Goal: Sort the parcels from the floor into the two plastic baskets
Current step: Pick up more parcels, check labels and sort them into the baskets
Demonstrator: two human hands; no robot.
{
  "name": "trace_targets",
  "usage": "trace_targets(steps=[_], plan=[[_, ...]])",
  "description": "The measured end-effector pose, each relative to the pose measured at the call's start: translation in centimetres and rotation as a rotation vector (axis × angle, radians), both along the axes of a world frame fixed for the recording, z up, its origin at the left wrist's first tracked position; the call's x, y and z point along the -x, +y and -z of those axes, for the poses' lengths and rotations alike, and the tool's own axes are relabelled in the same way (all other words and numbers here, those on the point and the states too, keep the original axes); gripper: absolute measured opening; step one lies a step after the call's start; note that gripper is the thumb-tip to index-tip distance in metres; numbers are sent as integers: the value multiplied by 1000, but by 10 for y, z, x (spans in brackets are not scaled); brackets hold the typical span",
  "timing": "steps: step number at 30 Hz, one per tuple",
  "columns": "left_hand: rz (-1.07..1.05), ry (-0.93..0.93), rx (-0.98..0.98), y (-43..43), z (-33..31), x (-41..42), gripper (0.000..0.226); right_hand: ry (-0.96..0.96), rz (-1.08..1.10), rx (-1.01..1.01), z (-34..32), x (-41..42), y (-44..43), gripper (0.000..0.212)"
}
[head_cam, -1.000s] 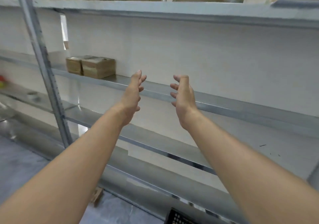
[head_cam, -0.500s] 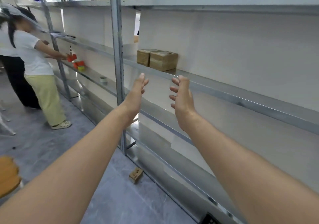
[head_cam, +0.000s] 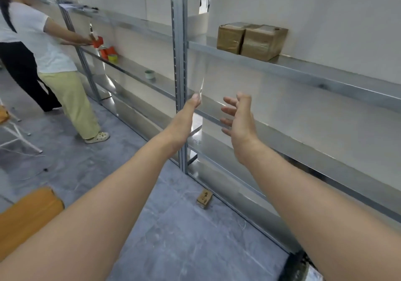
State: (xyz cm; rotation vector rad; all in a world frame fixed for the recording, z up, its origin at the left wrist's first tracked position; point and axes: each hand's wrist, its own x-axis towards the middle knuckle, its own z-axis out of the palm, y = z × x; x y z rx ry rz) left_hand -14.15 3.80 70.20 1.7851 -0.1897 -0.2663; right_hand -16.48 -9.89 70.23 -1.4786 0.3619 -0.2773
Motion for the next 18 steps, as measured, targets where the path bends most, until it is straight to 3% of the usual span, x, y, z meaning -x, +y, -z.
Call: trace_targets(steps=[2, 7, 12, 18], plan=[[6, 22, 8, 9, 7, -20, 65, 25, 7, -19, 12, -20, 9, 52], [13, 101, 14, 15, 32, -73, 62, 118, 57, -33, 43, -71, 15, 66], [22, 184, -12, -3, 71, -140, 61, 215, 72, -81, 97, -137, -4, 49], [-4, 320, -63, -35, 121, -230, 57, 299, 81, -156, 156, -227, -32, 55]])
